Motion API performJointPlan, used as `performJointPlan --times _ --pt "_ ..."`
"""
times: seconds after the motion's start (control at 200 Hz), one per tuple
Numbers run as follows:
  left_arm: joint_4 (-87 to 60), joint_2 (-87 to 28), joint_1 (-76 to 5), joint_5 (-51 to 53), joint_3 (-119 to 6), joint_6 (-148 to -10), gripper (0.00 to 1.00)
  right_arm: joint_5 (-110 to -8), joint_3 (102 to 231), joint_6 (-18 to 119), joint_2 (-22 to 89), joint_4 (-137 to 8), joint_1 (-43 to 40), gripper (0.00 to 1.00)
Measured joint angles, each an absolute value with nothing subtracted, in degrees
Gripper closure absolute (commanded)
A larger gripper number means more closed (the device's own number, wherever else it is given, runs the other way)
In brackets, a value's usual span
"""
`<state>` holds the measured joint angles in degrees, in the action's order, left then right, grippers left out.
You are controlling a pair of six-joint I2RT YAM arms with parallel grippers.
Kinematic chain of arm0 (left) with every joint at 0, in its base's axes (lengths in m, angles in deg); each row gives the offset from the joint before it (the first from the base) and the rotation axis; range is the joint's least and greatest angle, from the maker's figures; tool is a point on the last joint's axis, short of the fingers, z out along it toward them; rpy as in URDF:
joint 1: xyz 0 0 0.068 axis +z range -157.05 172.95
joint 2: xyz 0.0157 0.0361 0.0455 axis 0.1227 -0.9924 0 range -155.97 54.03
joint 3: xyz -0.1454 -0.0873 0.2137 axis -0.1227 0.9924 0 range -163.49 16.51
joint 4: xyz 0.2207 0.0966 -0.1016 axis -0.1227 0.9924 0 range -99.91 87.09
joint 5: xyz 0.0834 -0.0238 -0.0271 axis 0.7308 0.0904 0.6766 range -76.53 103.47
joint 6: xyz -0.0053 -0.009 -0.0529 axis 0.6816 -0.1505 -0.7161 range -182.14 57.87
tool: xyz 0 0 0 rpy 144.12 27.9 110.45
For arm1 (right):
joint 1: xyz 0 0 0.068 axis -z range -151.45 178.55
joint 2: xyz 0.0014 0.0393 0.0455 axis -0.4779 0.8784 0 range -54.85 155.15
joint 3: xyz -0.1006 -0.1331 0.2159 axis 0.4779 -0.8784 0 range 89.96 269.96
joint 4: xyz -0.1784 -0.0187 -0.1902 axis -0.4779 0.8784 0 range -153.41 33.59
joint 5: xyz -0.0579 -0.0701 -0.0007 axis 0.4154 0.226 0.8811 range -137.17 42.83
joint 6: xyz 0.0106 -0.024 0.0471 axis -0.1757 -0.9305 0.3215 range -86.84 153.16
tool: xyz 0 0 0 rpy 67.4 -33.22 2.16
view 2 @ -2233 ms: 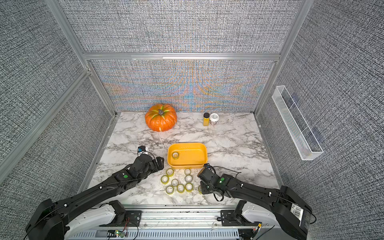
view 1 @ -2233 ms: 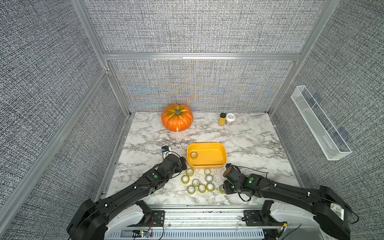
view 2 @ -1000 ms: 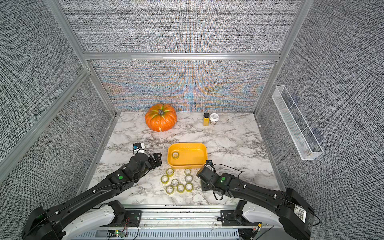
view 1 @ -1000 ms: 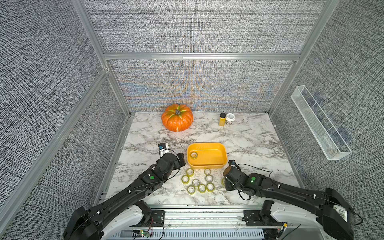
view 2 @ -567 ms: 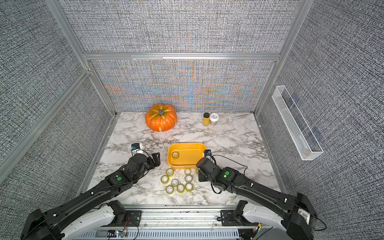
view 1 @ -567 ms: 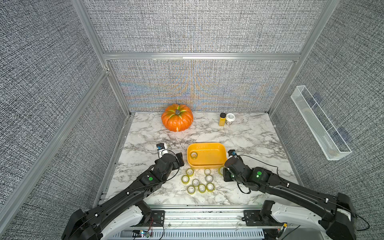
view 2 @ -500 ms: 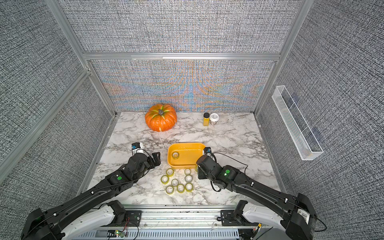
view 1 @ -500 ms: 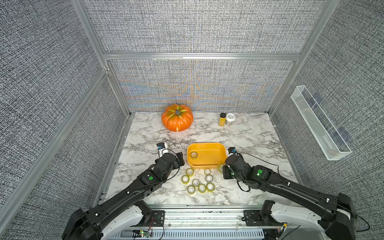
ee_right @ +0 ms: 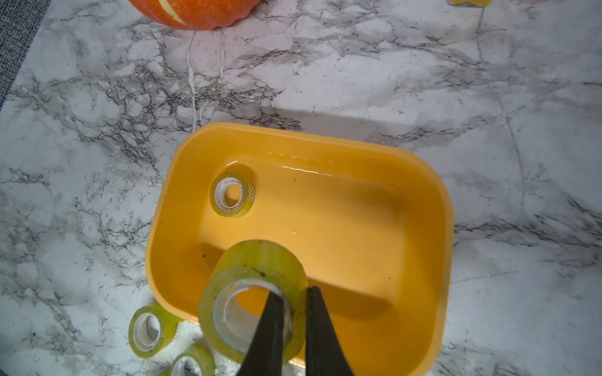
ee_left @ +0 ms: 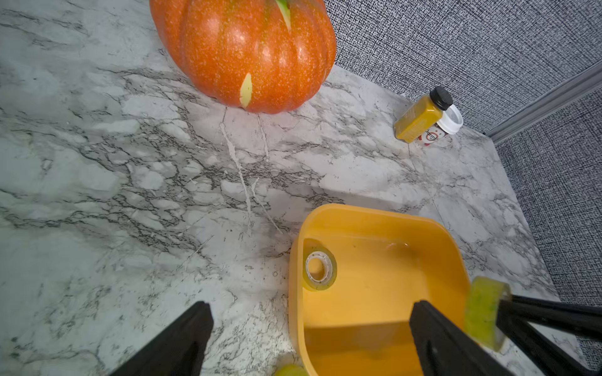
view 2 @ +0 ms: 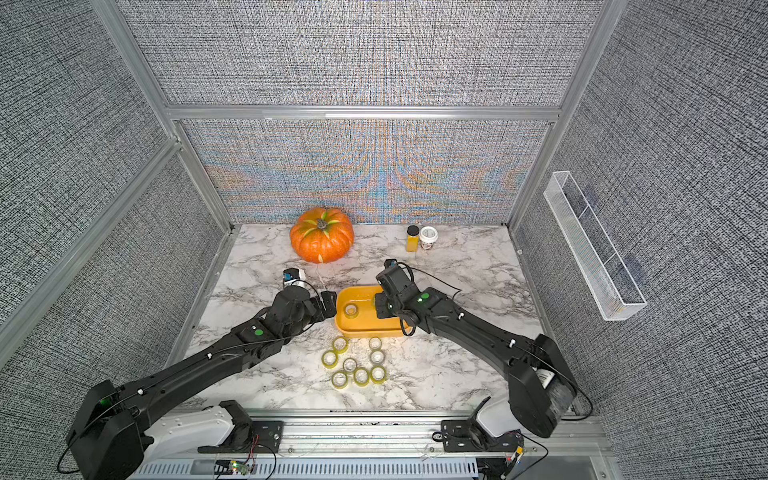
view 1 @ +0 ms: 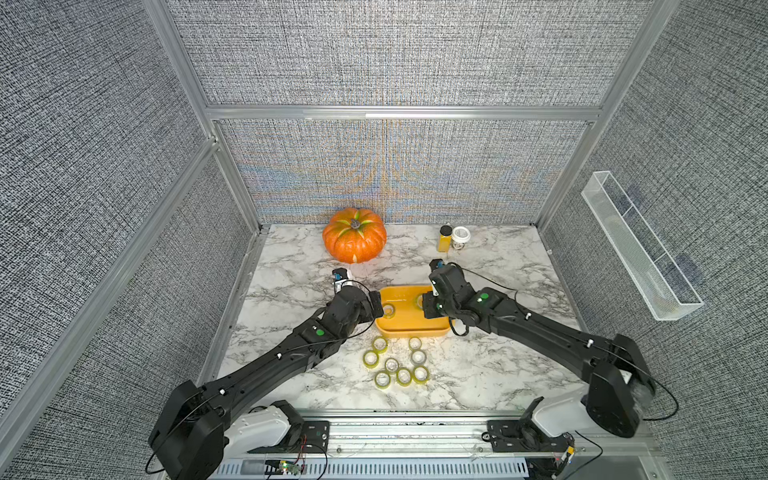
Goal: Put the transparent tape into the storage box
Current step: Place the tape in the storage box.
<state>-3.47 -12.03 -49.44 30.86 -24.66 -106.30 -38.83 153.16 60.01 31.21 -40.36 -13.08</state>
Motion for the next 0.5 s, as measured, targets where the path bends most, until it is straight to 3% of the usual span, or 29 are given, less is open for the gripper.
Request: performJointPlan --times 0.501 --pt "-1.37 -8.64 -47.52 29.98 -20.35 -106.76 0.0 -39.64 158.84 56.8 44.04 -40.39 -11.48 1.0"
